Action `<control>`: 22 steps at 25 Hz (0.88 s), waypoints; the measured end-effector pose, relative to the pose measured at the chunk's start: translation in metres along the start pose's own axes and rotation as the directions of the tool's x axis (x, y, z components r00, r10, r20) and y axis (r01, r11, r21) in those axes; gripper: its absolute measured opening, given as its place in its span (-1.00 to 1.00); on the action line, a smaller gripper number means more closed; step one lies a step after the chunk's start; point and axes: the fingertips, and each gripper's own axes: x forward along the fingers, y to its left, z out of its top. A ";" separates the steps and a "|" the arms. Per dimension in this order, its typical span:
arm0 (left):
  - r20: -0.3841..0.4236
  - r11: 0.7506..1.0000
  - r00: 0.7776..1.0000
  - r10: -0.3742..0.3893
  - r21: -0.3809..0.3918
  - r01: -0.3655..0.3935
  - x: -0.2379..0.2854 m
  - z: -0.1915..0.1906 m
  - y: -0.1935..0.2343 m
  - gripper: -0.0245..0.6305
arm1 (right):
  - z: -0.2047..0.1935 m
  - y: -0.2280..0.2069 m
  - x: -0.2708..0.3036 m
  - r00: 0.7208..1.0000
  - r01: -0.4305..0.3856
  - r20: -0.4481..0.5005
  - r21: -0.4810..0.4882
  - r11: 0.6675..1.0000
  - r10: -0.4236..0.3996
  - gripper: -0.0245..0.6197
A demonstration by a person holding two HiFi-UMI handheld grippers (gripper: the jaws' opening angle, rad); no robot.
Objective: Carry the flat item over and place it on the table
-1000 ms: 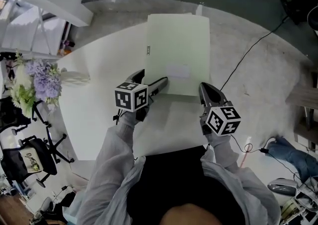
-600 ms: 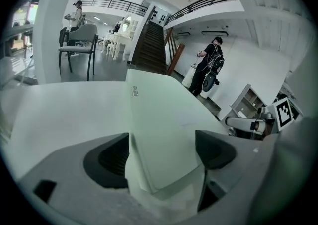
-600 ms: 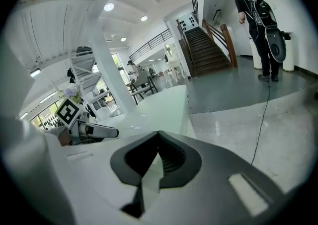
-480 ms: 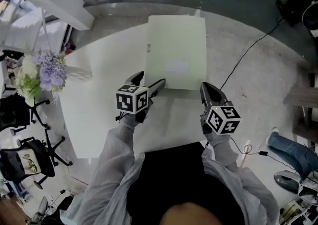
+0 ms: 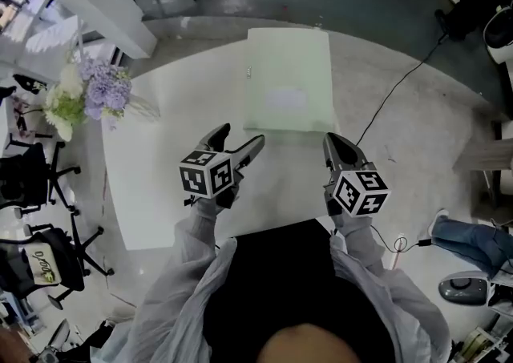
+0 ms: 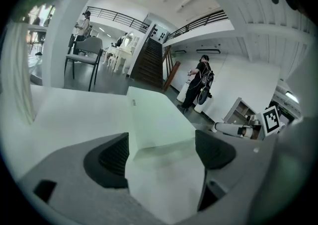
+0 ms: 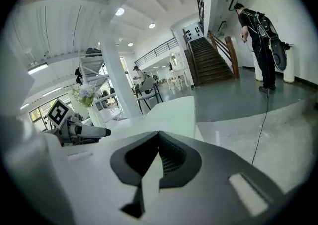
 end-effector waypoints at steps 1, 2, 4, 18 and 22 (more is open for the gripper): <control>0.012 1.000 1.000 -0.006 0.004 0.006 -0.008 -0.002 -0.004 0.35 | 0.000 0.005 -0.005 1.000 0.001 0.007 -0.007 1.000 -0.001 -0.90; 0.024 1.000 1.000 -0.011 0.008 0.011 -0.017 -0.003 -0.007 0.33 | 0.000 0.011 -0.011 1.000 0.002 0.014 -0.015 1.000 -0.001 -0.90; 0.051 1.000 0.998 -0.020 0.016 0.019 -0.036 -0.008 -0.014 0.27 | -0.001 0.023 -0.023 1.000 0.003 0.027 -0.029 1.000 -0.002 -0.90; 0.177 0.979 0.981 -0.083 0.196 0.047 -0.138 -0.046 -0.054 -0.40 | -0.023 0.086 -0.103 0.992 0.017 0.128 -0.105 0.994 -0.004 -0.90; 0.224 0.970 0.973 -0.054 0.242 -0.002 -0.150 -0.048 -0.055 -0.85 | -0.029 0.096 -0.117 0.990 0.024 0.141 -0.137 0.990 -0.005 -0.90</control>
